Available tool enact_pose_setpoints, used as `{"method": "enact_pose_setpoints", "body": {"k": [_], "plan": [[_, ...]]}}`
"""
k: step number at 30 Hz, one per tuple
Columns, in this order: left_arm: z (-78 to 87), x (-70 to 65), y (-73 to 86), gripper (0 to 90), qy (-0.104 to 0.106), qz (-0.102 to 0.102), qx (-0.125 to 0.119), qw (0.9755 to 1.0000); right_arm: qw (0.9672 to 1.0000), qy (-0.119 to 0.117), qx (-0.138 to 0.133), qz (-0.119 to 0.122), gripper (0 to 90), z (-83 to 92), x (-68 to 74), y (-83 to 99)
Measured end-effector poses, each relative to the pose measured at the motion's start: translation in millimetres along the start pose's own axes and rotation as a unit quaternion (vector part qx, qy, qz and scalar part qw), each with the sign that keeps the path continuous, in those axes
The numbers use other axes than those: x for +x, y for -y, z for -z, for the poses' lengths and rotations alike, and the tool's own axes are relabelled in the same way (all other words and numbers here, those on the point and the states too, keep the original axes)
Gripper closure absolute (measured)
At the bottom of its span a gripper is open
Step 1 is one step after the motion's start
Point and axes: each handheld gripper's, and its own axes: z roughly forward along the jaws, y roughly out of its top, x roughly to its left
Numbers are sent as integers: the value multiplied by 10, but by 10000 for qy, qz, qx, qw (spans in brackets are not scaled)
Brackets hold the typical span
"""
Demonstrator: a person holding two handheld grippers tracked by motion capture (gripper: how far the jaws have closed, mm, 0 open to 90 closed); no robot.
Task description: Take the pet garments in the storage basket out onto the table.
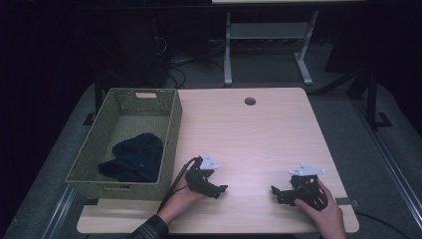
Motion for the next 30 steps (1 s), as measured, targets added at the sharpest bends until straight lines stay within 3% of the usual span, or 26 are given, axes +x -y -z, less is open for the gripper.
{"method": "enact_pose_setpoints", "body": {"k": [30], "plan": [[303, 57, -269, 140, -174, 41, -141, 9997, 10000, -1, -6, -16, 0, -1, 2, -1]]}}
